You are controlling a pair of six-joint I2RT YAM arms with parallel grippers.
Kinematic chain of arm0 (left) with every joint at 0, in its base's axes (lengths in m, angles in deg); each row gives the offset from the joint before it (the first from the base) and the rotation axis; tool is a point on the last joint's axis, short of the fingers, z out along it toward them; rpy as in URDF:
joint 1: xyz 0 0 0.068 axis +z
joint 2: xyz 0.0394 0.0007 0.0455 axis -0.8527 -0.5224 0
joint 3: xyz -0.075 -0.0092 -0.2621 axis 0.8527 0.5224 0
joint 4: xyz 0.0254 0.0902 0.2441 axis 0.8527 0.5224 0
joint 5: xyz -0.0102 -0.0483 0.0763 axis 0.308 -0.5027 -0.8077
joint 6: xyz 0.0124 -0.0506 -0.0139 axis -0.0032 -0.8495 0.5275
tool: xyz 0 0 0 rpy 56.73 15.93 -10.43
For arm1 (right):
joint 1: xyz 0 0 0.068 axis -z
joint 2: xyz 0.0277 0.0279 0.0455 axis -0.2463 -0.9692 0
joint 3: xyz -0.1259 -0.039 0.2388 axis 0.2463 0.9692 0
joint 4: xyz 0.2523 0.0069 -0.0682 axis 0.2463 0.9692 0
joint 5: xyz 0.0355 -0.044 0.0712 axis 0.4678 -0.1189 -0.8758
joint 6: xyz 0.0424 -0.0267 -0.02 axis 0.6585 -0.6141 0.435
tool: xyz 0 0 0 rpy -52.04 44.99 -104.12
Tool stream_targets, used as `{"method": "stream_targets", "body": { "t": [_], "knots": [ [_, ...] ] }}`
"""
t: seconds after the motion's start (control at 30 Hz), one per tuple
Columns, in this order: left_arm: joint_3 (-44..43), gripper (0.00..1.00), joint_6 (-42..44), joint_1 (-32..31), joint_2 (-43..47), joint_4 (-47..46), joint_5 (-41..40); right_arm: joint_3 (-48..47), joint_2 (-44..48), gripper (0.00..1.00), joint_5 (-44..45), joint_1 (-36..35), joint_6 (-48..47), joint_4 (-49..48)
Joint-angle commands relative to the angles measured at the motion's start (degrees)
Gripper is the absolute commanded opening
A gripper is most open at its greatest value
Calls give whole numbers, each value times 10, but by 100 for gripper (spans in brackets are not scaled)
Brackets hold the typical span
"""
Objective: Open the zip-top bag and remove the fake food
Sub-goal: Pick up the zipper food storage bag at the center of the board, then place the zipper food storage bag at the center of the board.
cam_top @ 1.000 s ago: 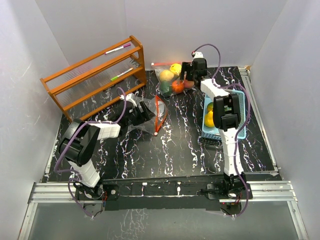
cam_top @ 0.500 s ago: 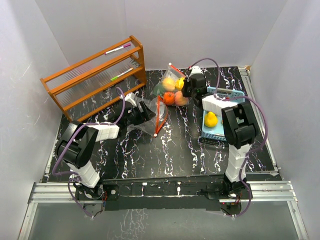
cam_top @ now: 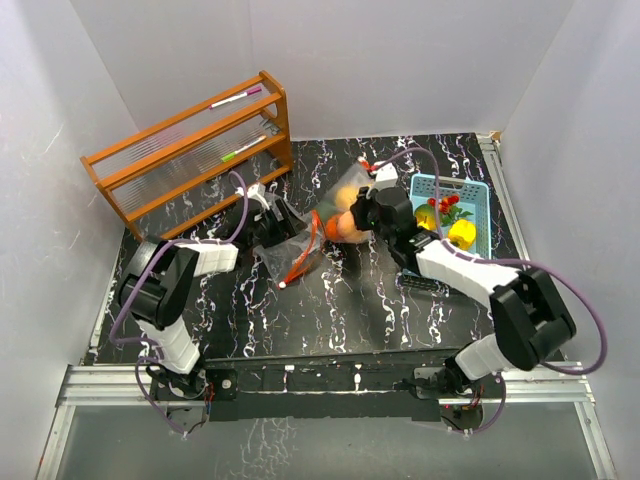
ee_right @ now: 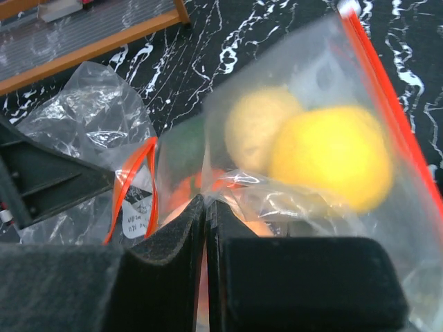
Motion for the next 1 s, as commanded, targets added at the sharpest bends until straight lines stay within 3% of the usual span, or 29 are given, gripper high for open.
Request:
{"method": "stream_targets", "body": {
  "t": [0.0,0.17,0.3,0.6,0.67,0.77,0.83,0.97],
  "knots": [
    [-20,77,-10,18,-38,-13,3,10,82,7,32,4,18,-15],
    [-23,77,-18,19,-38,-49,7,14,132,7,3,-2,34,11],
    [-8,77,-11,19,-2,-91,7,49,118,7,11,-16,47,-2],
    [-8,78,25,7,79,-52,-2,61,71,9,-48,-54,78,-5],
    [-3,78,31,7,88,-47,-3,57,65,23,-66,-58,79,5],
    [4,78,33,6,95,-42,-2,50,92,62,-58,-59,75,28],
    [5,78,34,4,95,-35,-1,50,123,79,-33,-60,64,34],
    [-9,78,38,-8,87,-20,-8,2,155,94,43,-57,41,117]
  ]
}}
